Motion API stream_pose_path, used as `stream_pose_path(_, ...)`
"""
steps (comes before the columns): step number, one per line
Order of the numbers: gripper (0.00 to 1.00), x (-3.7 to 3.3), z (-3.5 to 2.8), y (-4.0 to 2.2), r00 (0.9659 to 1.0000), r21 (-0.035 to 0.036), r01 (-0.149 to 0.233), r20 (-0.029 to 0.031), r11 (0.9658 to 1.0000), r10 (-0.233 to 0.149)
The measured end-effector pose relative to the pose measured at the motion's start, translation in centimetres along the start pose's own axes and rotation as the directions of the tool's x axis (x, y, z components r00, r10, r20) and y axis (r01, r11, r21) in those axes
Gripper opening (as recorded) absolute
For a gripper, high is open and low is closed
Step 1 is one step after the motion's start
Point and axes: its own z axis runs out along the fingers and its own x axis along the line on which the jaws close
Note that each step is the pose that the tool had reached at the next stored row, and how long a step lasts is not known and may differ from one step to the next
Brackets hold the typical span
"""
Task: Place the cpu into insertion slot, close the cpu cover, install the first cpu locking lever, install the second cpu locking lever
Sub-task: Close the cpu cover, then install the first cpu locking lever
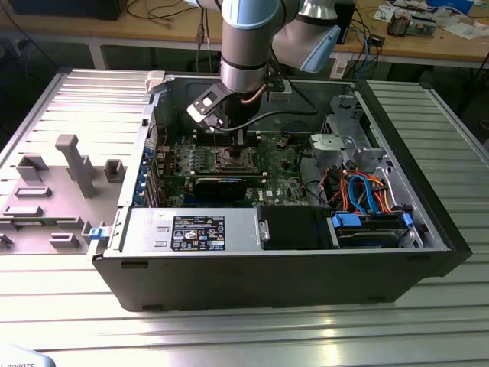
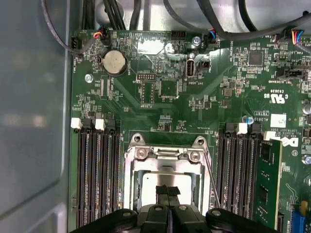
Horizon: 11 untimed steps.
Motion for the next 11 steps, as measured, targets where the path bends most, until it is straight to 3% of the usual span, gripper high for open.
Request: stream_pose_path(11,0.11,0.00,-0.13,0.04,1.0000,0.0000,0.000,0.0000,1.0000,0.000)
